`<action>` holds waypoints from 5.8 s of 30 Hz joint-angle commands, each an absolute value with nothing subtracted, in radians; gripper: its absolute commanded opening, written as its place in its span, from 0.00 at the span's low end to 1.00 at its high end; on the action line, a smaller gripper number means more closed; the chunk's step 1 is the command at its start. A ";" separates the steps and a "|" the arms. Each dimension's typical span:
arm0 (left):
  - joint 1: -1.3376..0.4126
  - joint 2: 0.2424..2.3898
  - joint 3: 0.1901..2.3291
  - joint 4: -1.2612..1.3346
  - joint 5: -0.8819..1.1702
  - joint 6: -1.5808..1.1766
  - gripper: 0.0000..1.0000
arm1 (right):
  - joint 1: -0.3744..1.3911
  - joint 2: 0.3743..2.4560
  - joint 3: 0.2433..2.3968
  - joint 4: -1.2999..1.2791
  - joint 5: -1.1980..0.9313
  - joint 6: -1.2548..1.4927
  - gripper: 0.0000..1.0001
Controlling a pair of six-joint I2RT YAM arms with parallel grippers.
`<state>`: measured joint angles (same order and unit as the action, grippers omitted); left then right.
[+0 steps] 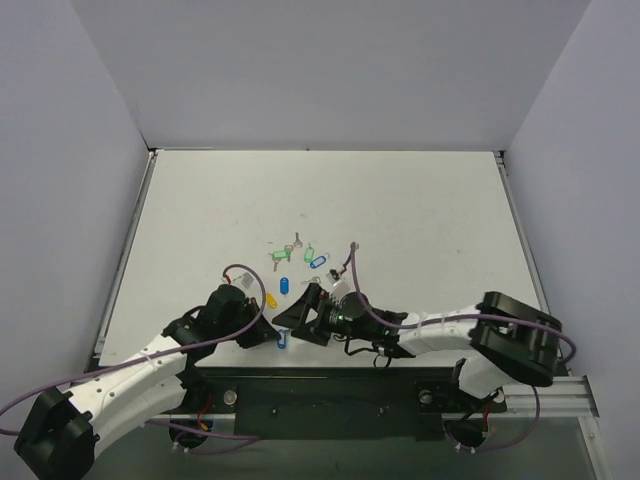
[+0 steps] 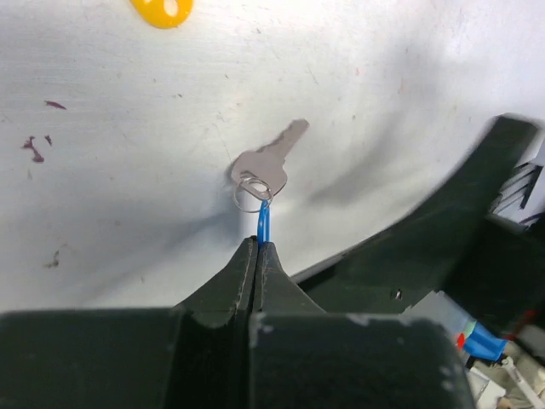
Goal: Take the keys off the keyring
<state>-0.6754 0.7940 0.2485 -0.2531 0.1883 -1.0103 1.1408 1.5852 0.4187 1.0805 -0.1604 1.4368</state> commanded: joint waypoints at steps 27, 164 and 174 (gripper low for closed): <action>-0.681 0.856 1.160 -0.697 0.645 -0.646 0.00 | 0.827 1.066 1.029 0.489 -0.744 1.075 0.91; -0.575 0.836 1.378 -0.411 0.927 -0.739 0.00 | 1.045 0.979 0.979 0.632 -0.641 1.192 0.11; -0.574 0.850 1.402 -0.503 0.893 -0.689 0.24 | 1.045 0.971 1.015 0.491 -0.627 1.117 0.00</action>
